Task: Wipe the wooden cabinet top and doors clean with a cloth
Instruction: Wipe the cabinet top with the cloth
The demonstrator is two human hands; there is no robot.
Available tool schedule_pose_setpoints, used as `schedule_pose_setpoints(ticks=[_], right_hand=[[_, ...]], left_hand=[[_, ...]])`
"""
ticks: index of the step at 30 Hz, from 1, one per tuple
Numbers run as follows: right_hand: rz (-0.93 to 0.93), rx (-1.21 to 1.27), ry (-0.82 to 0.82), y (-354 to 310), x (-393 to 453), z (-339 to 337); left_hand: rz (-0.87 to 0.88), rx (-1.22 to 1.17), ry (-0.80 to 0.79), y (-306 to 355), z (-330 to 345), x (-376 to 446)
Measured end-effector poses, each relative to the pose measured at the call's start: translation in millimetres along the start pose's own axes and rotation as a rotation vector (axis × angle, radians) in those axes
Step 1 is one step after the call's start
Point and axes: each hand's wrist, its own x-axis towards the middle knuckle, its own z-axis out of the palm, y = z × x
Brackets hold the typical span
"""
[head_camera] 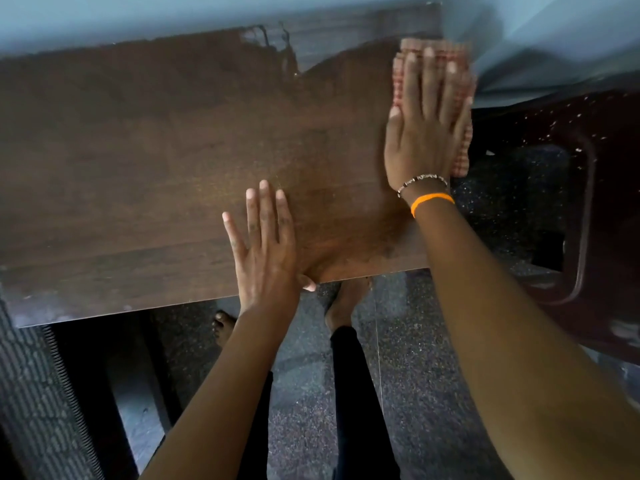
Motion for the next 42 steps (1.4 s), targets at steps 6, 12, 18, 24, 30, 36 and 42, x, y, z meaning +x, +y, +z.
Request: schedule_pose_setpoints(ticks=[6, 12, 18, 24, 30, 36, 42], right_hand=[[0.051, -0.006, -0.029, -10.5, -55.5, 7.9], [-0.538, 0.057, -0.118, -83.9, -41.1, 11.1], [-0.779, -0.043, -0.105, -155.7, 22.1, 13.0], [-0.510, 0.008, -0.032, -121.2, 42.2, 8.9], [-0.261, -0.015, -0.003, -28.0, 60.9, -2.3], [-0.117, 0.047, -0.016, -3.6, 58.6, -7.7], [-0.074, 0.070, -0.052, 22.3, -17.2, -0.9]], left_hand=[[-0.059, -0.001, 0.036, 1.3, 2.2, 0.9], [-0.129, -0.009, 0.005, -0.1, 8.2, 0.8], [-0.124, -0.007, -0.009, -0.3, 7.2, 3.2], [0.016, -0.014, 0.065, 26.3, -1.8, -9.0], [0.020, 0.032, 0.083, 41.1, -1.5, -0.6], [-0.011, 0.107, 0.042, 45.6, -0.7, -6.1], [-0.052, 0.058, 0.045, 50.5, 1.5, -7.1]])
